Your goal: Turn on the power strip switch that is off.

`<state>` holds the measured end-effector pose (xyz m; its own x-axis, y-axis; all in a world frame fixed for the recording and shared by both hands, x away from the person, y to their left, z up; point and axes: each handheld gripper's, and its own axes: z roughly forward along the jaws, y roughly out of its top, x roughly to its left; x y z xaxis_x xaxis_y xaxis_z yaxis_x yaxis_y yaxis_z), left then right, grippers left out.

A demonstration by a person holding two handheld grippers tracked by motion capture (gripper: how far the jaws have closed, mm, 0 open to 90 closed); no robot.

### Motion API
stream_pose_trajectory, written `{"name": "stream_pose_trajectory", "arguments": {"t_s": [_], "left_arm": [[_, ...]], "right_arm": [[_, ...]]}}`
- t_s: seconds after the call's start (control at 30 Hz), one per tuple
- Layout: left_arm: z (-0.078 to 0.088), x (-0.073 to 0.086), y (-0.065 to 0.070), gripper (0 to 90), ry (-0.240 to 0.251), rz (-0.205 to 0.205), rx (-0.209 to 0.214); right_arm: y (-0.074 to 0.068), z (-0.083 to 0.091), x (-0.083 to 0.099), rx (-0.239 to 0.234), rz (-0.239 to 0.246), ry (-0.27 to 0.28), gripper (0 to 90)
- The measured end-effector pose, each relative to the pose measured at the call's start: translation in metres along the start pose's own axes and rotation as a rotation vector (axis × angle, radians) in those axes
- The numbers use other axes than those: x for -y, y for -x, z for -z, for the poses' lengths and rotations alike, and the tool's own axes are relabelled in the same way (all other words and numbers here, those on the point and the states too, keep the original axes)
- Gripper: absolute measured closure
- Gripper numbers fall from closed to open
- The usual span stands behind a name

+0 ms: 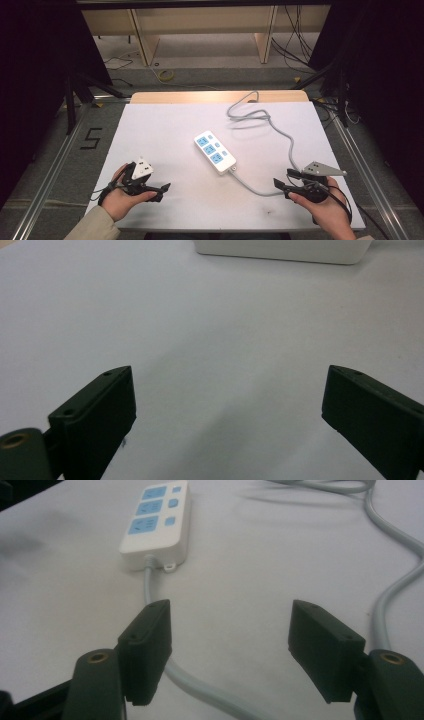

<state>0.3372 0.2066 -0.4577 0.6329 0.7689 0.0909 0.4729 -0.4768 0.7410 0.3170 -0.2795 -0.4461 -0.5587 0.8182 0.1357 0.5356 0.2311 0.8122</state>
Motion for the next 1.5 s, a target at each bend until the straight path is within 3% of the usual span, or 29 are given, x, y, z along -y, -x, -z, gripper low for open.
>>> {"name": "stream_pose_trajectory", "arguments": {"t_s": [0.1,0.13,0.17,0.23,0.27,0.3,0.43,1.5], "left_arm": [[0.000,0.000,0.000,7.2,-0.004,-0.004,0.000],[0.000,0.000,0.000,7.2,-0.004,-0.004,0.000],[0.000,0.000,0.000,7.5,-0.004,-0.004,0.001],[0.000,0.000,0.001,7.9,-0.005,-0.004,0.001],[-0.001,0.000,0.001,7.9,-0.005,-0.006,0.003],[-0.001,0.000,0.001,8.0,-0.007,-0.008,0.005],[-0.002,-0.001,0.003,8.2,-0.010,-0.017,0.011],[-0.004,-0.001,0.003,10.2,-0.015,-0.016,0.013]], "right_arm": [[0.001,0.002,-0.001,0.013,-0.004,-0.017,49.1],[0.001,0.002,-0.001,0.013,-0.004,-0.017,49.1],[0.001,0.003,-0.002,0.027,0.009,-0.017,60.3],[0.001,0.004,-0.004,0.040,0.025,-0.027,70.7],[0.001,0.004,-0.004,0.040,0.025,-0.027,70.7],[0.000,0.004,-0.005,0.051,0.038,-0.027,79.5],[-0.001,0.002,-0.008,0.066,0.054,-0.038,90.0],[-0.010,-0.014,-0.024,0.020,0.080,-0.051,90.0]]}}
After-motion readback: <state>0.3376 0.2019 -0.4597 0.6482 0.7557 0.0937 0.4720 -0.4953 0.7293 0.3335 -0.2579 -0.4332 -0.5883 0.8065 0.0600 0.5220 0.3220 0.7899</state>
